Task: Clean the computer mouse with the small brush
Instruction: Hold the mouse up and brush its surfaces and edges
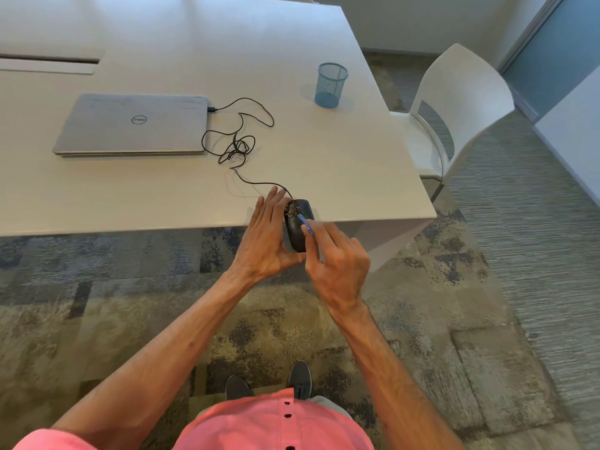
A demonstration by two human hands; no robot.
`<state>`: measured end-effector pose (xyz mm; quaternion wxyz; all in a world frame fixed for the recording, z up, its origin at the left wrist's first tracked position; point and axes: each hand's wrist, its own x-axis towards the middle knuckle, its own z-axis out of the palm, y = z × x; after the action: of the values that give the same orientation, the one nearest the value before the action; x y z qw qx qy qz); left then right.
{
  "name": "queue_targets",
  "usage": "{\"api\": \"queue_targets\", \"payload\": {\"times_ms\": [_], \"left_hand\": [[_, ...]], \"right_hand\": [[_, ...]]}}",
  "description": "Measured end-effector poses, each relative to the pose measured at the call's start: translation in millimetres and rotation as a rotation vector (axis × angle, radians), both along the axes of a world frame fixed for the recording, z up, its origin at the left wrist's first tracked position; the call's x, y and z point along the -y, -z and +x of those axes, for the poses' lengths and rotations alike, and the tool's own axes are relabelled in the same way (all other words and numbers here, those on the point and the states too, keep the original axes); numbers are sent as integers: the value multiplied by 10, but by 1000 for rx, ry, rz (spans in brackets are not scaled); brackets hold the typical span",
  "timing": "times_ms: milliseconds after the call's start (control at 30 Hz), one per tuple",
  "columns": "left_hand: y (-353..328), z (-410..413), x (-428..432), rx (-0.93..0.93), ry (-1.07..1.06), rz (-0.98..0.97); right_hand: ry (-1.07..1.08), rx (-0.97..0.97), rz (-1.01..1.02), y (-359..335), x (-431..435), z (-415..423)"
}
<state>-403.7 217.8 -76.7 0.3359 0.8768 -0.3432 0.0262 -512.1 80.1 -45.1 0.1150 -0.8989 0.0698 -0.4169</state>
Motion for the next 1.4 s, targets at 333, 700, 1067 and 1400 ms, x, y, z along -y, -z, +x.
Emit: {"api": "queue_targets", "payload": {"times_ms": [333, 700, 1067, 1400], "left_hand": [[7, -6, 5, -1, 8, 21], [-8, 9, 41, 2, 9, -19], [51, 69, 28, -15, 48, -15], [109, 122, 77, 4, 14, -21]], "right_hand": [[-90, -116, -53, 124, -35, -46], [-27, -23, -1, 24, 26, 31], [-98, -153, -14, 137, -91, 61], [73, -92, 95, 31, 115, 106]]}}
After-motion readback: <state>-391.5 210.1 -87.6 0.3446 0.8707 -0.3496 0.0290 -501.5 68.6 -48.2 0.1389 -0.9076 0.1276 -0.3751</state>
